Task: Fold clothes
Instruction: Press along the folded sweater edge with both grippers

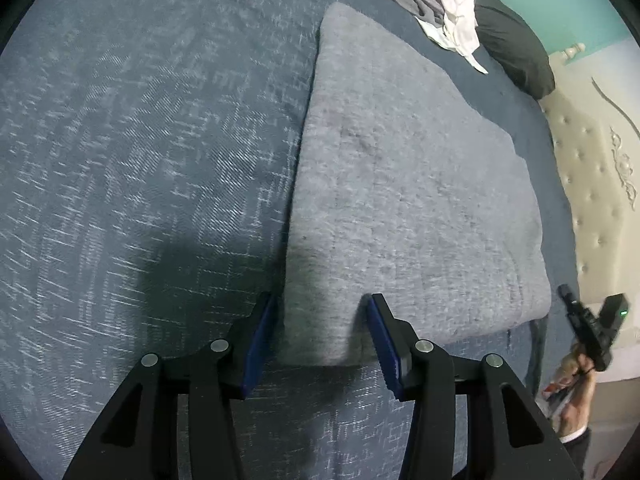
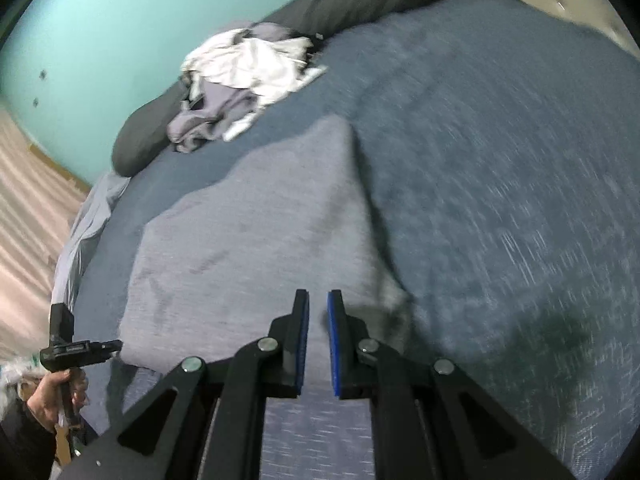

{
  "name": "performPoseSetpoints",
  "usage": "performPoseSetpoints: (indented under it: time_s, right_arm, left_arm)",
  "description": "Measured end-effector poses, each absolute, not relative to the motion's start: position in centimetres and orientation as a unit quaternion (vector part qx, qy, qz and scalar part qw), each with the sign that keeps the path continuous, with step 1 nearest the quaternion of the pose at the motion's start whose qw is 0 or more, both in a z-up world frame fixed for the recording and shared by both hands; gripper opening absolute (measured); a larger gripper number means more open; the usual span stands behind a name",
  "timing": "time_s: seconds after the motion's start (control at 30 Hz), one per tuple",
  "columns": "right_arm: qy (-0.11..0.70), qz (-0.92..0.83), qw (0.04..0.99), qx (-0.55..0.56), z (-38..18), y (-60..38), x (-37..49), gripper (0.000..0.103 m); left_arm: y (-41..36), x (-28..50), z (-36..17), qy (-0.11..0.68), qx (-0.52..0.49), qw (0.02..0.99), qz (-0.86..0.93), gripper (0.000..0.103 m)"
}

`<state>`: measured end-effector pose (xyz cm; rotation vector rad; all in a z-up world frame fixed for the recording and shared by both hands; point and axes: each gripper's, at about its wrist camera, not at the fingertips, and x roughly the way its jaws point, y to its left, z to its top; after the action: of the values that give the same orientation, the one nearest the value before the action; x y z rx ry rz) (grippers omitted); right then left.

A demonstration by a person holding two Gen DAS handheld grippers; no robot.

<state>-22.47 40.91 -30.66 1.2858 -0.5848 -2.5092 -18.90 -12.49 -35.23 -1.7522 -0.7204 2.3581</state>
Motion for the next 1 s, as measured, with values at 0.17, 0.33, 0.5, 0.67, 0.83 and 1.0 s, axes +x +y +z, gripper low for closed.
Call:
performPoseSetpoints:
  time_s: [0.17, 0.33, 0.5, 0.67, 0.83, 1.0]
  right_arm:
    - [-0.171, -0.853, 0.188, 0.455, -29.1, 36.0, -23.5, 0.007]
    - [-0.147, -0.828, 0.239, 0.485, -29.3, 30.4, -24.7, 0.007]
    - [-0.114, -0.804, 0.27, 0.517, -30.2, 25.1, -25.0, 0.007]
    - [-0.079, -0.791, 0.273, 0.542, -31.2, 21.8, -24.8, 0.007]
    - [-0.051, -0.769, 0.25, 0.586, -34.2, 20.2, -24.9, 0.007]
    - [-0.048, -0.764, 0.24, 0.597, -36.4, 20.2, -24.8, 0.007]
  left_arm:
    - [-12.9, -18.4, -33.2, -0.225, -0.549, 0.041, 0.804, 0.051]
    - [-12.9, -19.6, -30.5, -0.206, -0.512, 0.033, 0.833, 0.051]
    - [-11.9, -20.1, -29.2, -0.201, -0.489, 0.042, 0.848, 0.051]
    - [-10.3, -20.9, -29.4, -0.2, -0.481, 0.053, 0.852, 0.051]
    - [-10.0, -20.4, -29.5, -0.215, -0.479, 0.068, 0.848, 0.051]
    - [-10.4, -20.1, -29.1, -0.212, -0.48, 0.069, 0.848, 0.051]
